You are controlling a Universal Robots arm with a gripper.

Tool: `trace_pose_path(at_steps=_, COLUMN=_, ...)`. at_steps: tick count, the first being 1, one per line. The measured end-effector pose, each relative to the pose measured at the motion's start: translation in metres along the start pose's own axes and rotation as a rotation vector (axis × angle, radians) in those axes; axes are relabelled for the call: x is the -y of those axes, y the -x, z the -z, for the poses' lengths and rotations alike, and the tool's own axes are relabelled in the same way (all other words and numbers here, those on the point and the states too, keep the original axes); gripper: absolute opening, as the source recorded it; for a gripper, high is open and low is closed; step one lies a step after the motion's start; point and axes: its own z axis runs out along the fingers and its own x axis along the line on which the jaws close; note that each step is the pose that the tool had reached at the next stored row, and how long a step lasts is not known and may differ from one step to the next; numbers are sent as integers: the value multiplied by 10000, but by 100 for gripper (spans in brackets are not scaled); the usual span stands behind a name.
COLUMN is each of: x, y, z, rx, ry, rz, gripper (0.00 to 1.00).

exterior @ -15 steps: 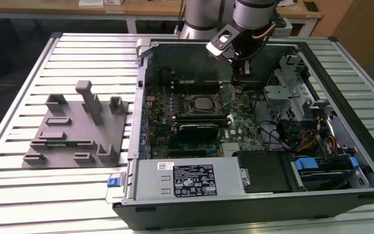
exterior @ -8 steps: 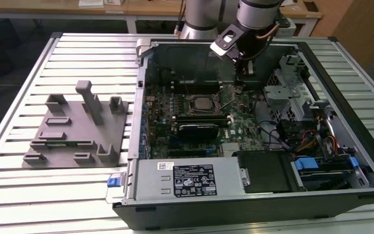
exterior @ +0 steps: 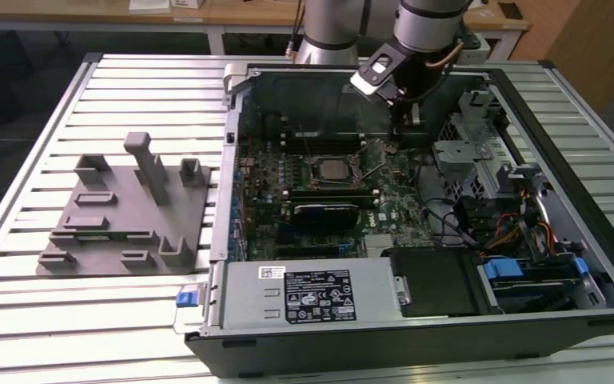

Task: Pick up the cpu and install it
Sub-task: 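Close the cpu cover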

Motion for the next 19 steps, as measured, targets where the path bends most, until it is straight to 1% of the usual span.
trace_pose_path(at_steps=6, x=-10, y=31, z=-62, rx=-2, ry=0, rz=8, gripper=11)
trace_pose_path(at_steps=14, x=-7, y=34, z=-149, rx=-1, ry=0, rz=27, gripper=11)
trace_pose_path(at_steps=17, x=-7, y=36, z=-156, rx=1, ry=0, rz=37, gripper=11)
trace_pose_path(at_steps=19, x=-5, y=50, z=-157, rx=-2, ry=-1, rz=48, gripper=11)
